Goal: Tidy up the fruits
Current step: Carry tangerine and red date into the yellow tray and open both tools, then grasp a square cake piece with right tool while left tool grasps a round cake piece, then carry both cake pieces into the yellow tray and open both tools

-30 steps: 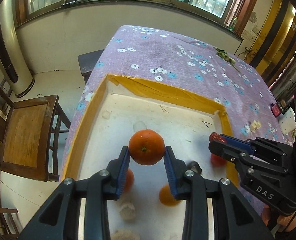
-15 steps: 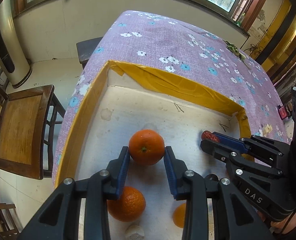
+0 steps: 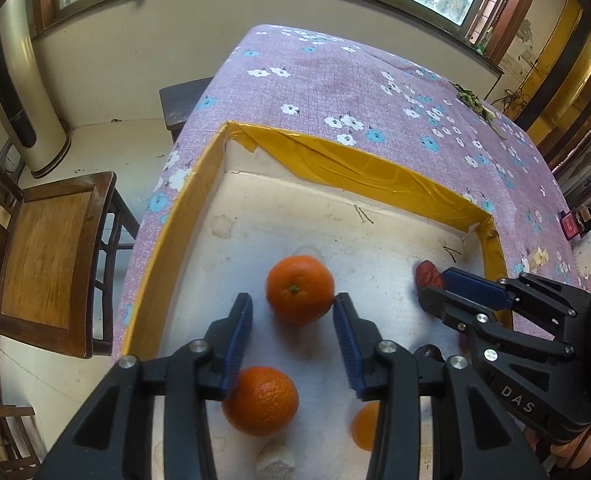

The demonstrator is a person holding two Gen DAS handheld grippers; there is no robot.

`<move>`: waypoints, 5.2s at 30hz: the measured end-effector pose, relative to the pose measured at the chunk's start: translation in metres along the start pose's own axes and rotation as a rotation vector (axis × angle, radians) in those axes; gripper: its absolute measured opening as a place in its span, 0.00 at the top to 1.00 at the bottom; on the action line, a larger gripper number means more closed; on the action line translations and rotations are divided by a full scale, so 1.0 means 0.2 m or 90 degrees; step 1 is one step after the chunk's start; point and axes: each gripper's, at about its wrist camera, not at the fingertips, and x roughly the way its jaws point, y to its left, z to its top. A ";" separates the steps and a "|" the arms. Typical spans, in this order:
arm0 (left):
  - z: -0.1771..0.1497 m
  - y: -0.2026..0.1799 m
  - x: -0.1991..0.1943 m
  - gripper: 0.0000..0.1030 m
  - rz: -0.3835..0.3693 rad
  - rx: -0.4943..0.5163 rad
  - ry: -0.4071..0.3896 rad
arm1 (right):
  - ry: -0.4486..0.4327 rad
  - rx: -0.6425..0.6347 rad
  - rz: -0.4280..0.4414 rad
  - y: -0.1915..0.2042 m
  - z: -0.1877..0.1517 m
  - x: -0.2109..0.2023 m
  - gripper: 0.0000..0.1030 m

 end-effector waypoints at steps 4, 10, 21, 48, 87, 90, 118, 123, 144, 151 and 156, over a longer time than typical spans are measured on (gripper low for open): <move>-0.04 0.00 -0.06 0.45 0.004 0.005 -0.019 | -0.007 0.036 0.000 -0.03 -0.05 -0.08 0.73; -0.09 -0.06 -0.13 0.36 0.007 0.025 -0.044 | -0.029 0.063 -0.002 -0.02 -0.15 -0.24 0.72; -0.17 -0.30 -0.23 0.29 0.014 0.066 -0.061 | -0.034 0.128 0.000 -0.18 -0.44 -0.42 0.68; -0.30 -1.06 -0.13 0.24 0.039 0.139 0.001 | -0.082 0.123 -0.048 -1.08 -0.43 -0.45 0.59; 0.05 -1.41 0.33 0.68 -0.049 0.123 0.004 | -0.120 0.166 -0.001 -1.33 -0.64 -0.64 0.72; 0.00 -1.40 0.27 0.68 -0.048 0.127 -0.002 | -0.123 0.171 -0.009 -1.31 -0.66 -0.66 0.72; -0.37 -1.02 -0.28 0.68 -0.104 0.136 -0.050 | -0.115 0.171 -0.051 -0.77 -0.85 -0.75 0.73; -0.40 -0.90 -0.35 0.68 -0.102 0.119 -0.060 | -0.118 0.156 -0.045 -0.67 -0.82 -0.75 0.73; -0.38 -0.19 -0.52 0.68 -0.009 0.006 -0.089 | -0.118 0.026 0.039 -0.09 -0.39 -0.57 0.73; -0.19 -0.07 -0.45 0.68 -0.005 0.011 -0.090 | -0.108 0.020 0.049 0.00 -0.20 -0.44 0.73; -0.01 -0.07 -0.33 0.68 -0.007 0.028 -0.089 | -0.114 0.017 0.046 0.04 -0.06 -0.35 0.73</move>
